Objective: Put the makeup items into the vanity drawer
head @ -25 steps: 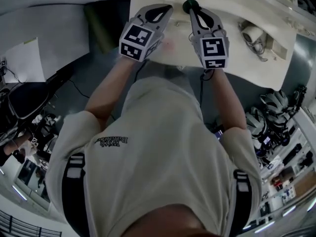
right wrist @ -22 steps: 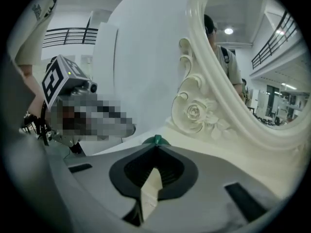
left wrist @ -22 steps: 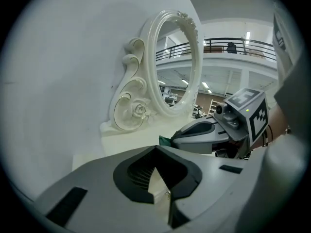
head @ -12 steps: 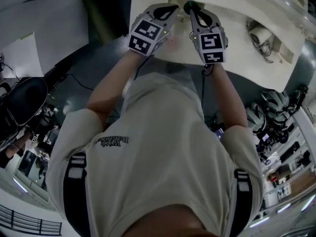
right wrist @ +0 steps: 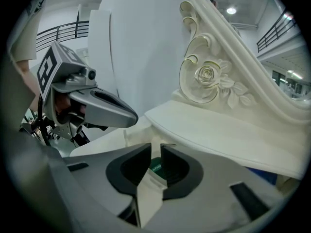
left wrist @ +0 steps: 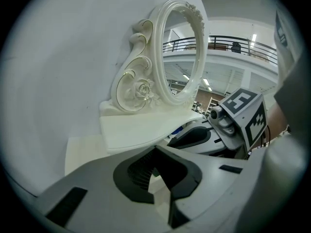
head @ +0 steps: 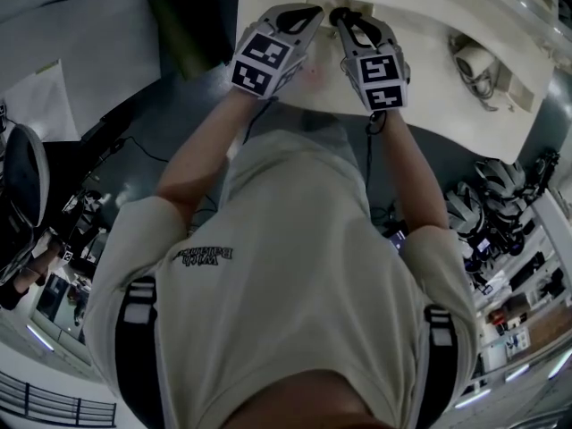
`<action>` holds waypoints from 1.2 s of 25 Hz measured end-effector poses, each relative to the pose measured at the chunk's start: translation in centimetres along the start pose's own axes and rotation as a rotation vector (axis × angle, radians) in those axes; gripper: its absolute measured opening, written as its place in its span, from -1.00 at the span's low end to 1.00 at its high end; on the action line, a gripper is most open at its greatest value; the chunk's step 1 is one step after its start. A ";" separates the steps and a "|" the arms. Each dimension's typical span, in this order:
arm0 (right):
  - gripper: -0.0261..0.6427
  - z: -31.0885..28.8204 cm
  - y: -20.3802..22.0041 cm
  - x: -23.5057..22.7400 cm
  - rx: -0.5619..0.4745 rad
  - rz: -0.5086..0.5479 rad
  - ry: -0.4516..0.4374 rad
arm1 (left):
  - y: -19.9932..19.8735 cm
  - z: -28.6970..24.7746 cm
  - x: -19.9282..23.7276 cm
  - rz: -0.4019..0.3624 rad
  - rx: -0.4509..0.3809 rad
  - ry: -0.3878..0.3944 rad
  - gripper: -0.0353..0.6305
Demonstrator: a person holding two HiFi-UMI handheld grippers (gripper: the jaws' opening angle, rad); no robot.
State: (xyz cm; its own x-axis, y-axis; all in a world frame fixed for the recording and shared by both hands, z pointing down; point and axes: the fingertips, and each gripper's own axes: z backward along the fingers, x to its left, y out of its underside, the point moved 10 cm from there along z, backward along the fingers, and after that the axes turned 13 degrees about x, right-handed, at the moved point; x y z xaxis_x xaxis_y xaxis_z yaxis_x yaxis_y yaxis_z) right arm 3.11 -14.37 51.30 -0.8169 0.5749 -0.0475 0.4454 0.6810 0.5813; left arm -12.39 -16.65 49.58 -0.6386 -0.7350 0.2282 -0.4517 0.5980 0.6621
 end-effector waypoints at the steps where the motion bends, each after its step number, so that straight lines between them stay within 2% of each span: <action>1: -0.73 0.0 0.0 0.0 0.000 0.000 0.002 | 0.0 0.0 0.0 0.001 -0.001 0.001 -0.85; 8: -0.73 0.4 0.0 -0.2 -0.007 -0.003 0.022 | -0.1 0.3 -0.1 -0.007 -0.008 0.004 -0.85; 15: -0.73 2.6 -1.2 -0.1 -0.058 -0.003 0.056 | -1.3 1.8 -0.6 -0.033 -0.046 0.006 -0.85; 25: -0.77 10.7 -3.6 0.2 -0.215 -0.015 0.141 | -5.6 6.5 -4.0 -0.106 -0.180 0.018 -0.85; 30: -0.77 16.3 -4.6 0.2 -0.310 -0.021 0.208 | -8.9 9.6 -6.5 -0.170 -0.274 0.026 -0.85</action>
State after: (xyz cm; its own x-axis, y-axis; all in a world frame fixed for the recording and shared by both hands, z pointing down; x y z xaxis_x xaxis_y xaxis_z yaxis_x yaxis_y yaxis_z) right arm 6.88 -10.01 35.41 -0.8959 0.4360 0.0853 0.3215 0.5038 0.8017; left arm -10.16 -14.15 35.35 -0.5505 -0.8270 0.1138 -0.3635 0.3602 0.8592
